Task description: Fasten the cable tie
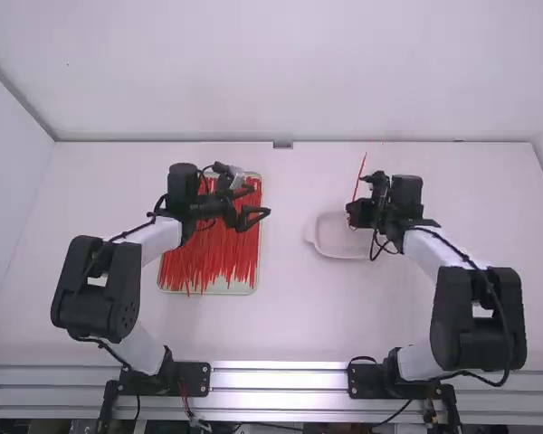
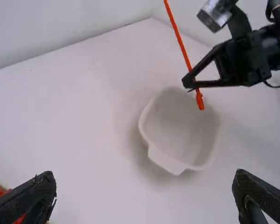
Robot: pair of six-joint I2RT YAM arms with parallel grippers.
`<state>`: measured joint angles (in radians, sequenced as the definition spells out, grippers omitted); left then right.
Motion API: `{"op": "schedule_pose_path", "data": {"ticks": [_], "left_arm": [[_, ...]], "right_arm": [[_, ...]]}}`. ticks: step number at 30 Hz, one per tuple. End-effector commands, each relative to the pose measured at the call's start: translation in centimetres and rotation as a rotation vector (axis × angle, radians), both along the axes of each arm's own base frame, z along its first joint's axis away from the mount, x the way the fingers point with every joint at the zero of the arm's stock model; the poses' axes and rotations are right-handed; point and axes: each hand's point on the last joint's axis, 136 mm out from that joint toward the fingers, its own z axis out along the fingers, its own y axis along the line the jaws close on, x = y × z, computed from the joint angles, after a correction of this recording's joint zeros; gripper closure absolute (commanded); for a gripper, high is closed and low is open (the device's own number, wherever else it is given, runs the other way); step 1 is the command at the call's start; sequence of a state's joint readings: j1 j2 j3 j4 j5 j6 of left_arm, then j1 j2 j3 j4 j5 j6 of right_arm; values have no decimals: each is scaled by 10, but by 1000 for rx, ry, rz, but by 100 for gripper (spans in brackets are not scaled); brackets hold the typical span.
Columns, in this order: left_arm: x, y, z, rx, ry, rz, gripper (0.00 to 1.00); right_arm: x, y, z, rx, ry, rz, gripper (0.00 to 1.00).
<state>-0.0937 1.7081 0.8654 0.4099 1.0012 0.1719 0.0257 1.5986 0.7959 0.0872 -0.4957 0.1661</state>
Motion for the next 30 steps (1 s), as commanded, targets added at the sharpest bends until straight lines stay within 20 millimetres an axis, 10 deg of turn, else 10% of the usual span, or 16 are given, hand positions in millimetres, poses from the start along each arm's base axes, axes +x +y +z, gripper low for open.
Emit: {"op": "schedule_pose_path", "data": {"ticks": [1,30], "left_arm": [[-9,-5,5,-21,-38,-78,1],[-21,-10,12,-65,-39,-154,1]], "right_arm": [[-6,6,-4,-10,3,-8,100],[0,3,-50,-237,34,-134,100]]}}
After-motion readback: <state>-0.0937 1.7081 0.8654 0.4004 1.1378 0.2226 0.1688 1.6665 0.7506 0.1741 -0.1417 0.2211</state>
